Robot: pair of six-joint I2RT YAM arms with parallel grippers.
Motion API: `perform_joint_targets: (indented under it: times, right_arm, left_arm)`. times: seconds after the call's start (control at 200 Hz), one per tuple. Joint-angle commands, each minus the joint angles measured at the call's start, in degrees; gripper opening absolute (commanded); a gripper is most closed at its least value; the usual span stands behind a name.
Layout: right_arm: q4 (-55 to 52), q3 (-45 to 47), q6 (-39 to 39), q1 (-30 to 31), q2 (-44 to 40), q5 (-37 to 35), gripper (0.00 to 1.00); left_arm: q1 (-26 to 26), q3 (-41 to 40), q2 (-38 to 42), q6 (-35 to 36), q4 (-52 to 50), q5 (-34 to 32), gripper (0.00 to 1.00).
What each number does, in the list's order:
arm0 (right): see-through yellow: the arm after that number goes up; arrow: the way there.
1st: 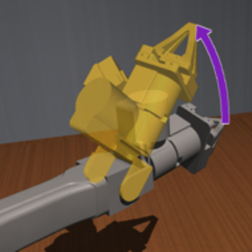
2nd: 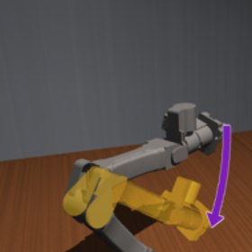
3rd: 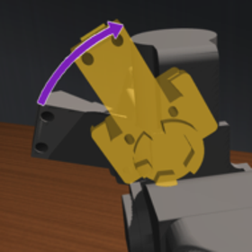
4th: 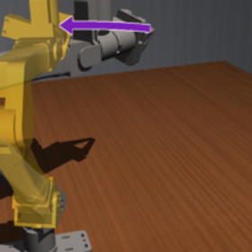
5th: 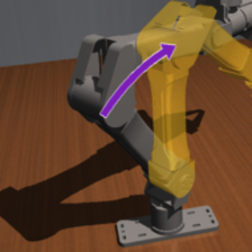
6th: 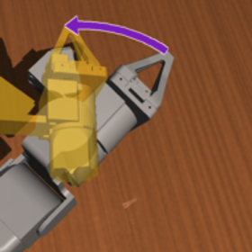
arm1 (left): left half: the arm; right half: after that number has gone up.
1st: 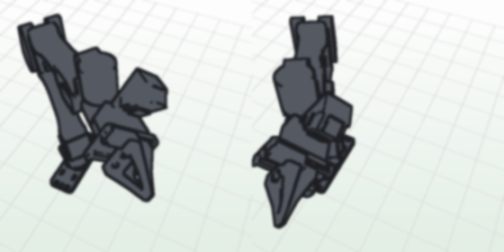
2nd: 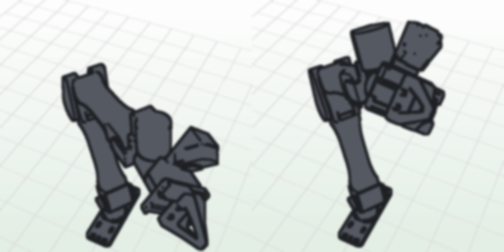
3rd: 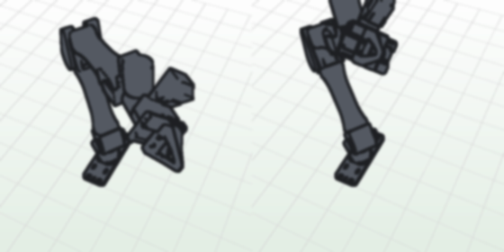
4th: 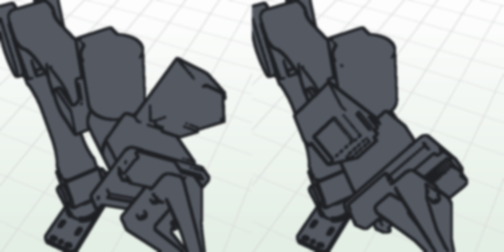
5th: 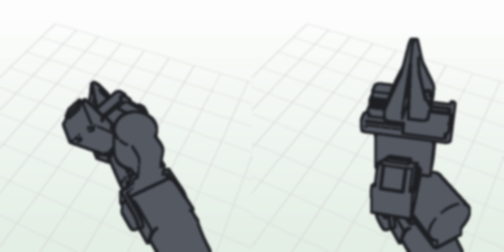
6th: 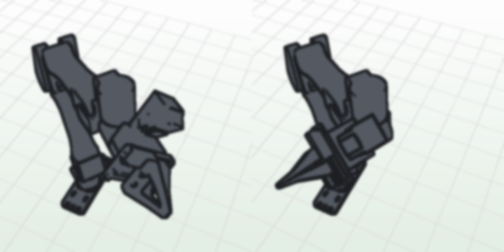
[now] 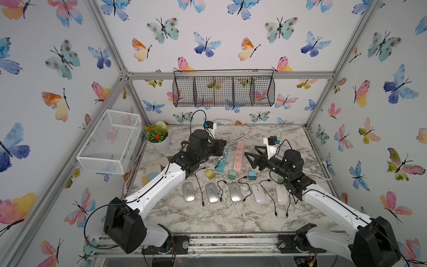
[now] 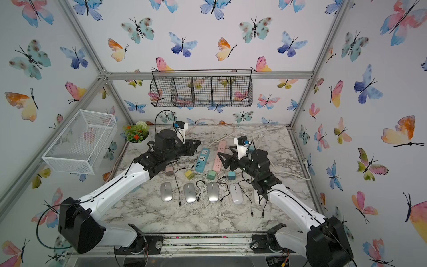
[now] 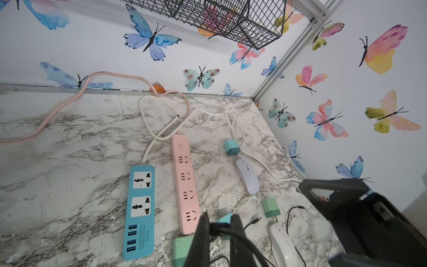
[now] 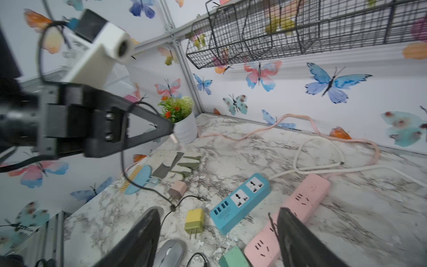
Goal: Unplug the wireless mouse
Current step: Place the power cord at the center of the board.
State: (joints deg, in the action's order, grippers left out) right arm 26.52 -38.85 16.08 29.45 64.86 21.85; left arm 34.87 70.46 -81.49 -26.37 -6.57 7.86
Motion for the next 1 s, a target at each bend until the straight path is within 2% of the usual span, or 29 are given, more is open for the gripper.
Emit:
perform_joint_targets:
  times: [0.0, 0.335, 0.561, 0.991]
  right_arm:
    - [7.8, 0.4, 1.0, 2.1, -0.7, 4.5, 0.78]
    - [8.0, -5.1, -3.0, 6.0, 7.4, 6.0, 0.74]
    - [9.3, -7.9, -3.2, 7.5, 11.6, 6.1, 0.68]
    - [10.2, -10.4, -2.2, 9.9, 15.9, 6.3, 0.30]
  left_arm:
    - [-0.1, 3.9, -2.6, -1.4, -1.9, 2.7, 0.00]
    - [1.5, 6.8, -3.9, -2.5, -1.3, 3.9, 0.00]
    - [1.6, 6.6, -3.4, -2.2, -1.9, 3.8, 0.00]
    - [1.6, 6.3, -2.2, -1.4, -2.7, 3.3, 0.00]
